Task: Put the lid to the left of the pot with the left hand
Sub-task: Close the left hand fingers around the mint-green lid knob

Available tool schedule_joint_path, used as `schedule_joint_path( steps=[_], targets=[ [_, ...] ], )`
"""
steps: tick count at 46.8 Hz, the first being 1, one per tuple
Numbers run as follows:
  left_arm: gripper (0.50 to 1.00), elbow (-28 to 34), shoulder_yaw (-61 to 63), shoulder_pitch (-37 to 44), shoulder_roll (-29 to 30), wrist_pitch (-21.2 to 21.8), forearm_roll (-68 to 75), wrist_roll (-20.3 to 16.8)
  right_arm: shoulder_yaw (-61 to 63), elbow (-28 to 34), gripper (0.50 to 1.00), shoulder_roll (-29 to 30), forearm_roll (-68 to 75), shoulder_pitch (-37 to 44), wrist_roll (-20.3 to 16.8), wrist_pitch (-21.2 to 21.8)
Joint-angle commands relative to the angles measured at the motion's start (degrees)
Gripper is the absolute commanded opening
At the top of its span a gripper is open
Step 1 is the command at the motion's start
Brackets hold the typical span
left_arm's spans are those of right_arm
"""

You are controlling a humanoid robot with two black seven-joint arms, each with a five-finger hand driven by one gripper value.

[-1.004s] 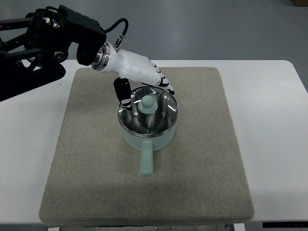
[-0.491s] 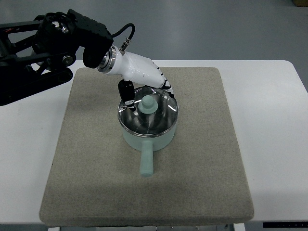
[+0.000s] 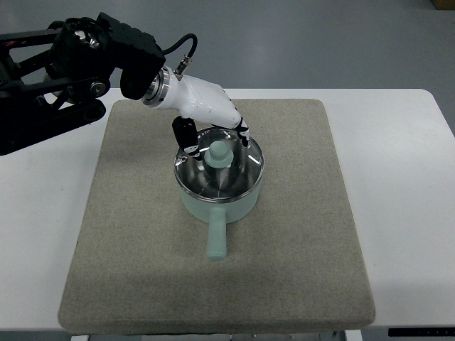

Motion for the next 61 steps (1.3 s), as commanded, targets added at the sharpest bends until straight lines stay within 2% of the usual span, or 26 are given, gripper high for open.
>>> schedule_joint_path(
  steps=[1, 13, 18, 23, 25, 34, 37, 43, 47, 51, 54, 61],
  targets=[
    [0.834, 0.0, 0.0, 0.1, 0.1, 0.0, 0.0, 0.0, 0.0, 0.0, 0.924, 0.0, 0.0, 0.0, 0.0, 0.0],
    [0.823, -0.3, 0.0, 0.3, 0.2, 0.0, 0.0, 0.0, 0.0, 0.0, 0.924, 0.0, 0.0, 0.0, 0.0, 0.0],
    [0.784, -0.3, 0.0, 0.6, 0.2, 0.0, 0.0, 0.0, 0.0, 0.0, 0.924, 0.0, 0.0, 0.0, 0.0, 0.0],
    [0.771, -0.3, 0.0, 0.7, 0.2, 0.0, 0.0, 0.0, 0.0, 0.0, 0.924, 0.0, 0.0, 0.0, 0.0, 0.0],
    [0.744, -0.3, 0.0, 0.7, 0.3, 0.0, 0.0, 0.0, 0.0, 0.0, 0.924, 0.0, 0.0, 0.0, 0.0, 0.0],
    [0.698, -0.3, 0.1, 1.1, 0.3, 0.0, 0.0, 0.0, 0.0, 0.0, 0.924, 0.0, 0.0, 0.0, 0.0, 0.0],
    [0.656, -0.3, 0.0, 1.2, 0.2, 0.0, 0.1, 0.0, 0.0, 0.0, 0.924, 0.0, 0.0, 0.0, 0.0, 0.0],
    [0.617, -0.3, 0.0, 1.3, 0.2, 0.0, 0.1, 0.0, 0.0, 0.0, 0.924, 0.0, 0.0, 0.0, 0.0, 0.0],
    [0.566, -0.4, 0.0, 1.3, 0.2, 0.0, 0.1, 0.0, 0.0, 0.0, 0.924, 0.0, 0.0, 0.0, 0.0, 0.0],
    [0.546, -0.3, 0.0, 1.4, 0.3, 0.0, 0.1, 0.1, 0.0, 0.0, 0.924, 0.0, 0.0, 0.0, 0.0, 0.0],
    [0.5, -0.3, 0.0, 1.4, 0.3, 0.0, 0.2, 0.0, 0.0, 0.0, 0.924, 0.0, 0.0, 0.0, 0.0, 0.0],
    [0.5, -0.3, 0.0, 1.4, 0.3, 0.0, 0.3, 0.1, 0.0, 0.0, 0.924, 0.0, 0.0, 0.0, 0.0, 0.0]
  ],
)
